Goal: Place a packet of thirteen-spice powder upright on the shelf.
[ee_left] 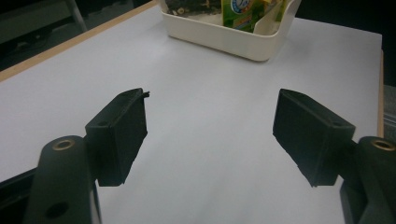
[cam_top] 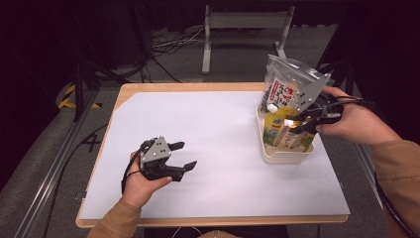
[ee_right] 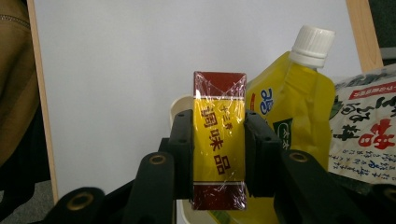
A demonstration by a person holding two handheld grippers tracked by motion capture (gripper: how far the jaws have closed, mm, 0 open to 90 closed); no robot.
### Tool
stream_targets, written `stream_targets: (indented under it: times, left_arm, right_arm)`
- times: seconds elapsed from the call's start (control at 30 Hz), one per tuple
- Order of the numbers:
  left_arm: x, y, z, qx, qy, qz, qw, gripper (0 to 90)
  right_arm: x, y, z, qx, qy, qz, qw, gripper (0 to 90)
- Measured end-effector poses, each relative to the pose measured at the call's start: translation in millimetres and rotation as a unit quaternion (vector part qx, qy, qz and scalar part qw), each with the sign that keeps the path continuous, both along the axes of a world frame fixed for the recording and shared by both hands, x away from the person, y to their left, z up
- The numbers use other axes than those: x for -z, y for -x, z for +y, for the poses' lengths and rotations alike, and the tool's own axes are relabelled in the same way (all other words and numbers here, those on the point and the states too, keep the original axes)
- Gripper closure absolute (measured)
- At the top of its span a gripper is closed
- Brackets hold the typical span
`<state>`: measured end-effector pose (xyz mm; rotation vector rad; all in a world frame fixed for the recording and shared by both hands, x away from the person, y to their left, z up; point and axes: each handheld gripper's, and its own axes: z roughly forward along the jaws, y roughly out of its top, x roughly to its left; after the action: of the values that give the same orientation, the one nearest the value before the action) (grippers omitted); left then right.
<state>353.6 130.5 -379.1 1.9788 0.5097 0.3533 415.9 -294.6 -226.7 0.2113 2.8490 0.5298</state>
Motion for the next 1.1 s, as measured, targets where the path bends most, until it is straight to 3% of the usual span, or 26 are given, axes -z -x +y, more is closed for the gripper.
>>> stream_targets:
  times: [0.33, 0.8, 1.1]
  left_arm:
    - [1.6, -0.9, -0.2, 0.003, 0.0, 0.006, 1.0, 26.5]
    - [3.9, -1.8, -0.7, 0.005, -0.001, 0.014, 0.9999, 26.5]
    - [5.3, -2.8, -0.8, 0.004, -0.001, 0.019, 0.9998, 26.3]
  right_arm:
    - [10.7, -4.9, -3.6, 0.004, 0.015, 0.03, 0.9995, 68.5]
    - [23.2, -8.5, -4.3, -0.008, 0.027, 0.045, 0.9986, 68.3]
    - [31.1, -8.2, -2.1, -0.001, 0.042, 0.046, 0.9981, 67.8]
